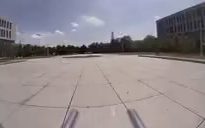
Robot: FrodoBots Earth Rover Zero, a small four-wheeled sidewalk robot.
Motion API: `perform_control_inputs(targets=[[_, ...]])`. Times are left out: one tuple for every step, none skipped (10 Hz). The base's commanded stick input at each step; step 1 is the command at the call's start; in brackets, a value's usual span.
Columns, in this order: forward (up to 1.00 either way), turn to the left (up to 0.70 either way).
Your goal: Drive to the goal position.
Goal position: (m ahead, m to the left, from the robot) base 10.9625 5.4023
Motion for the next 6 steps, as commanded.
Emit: perform_control_inputs(targets=[[0.7,0.0],[0.7,0.0],[0.7,0.0],[0.7,0.0],[0.7,0.0],[0.7,0.04]])
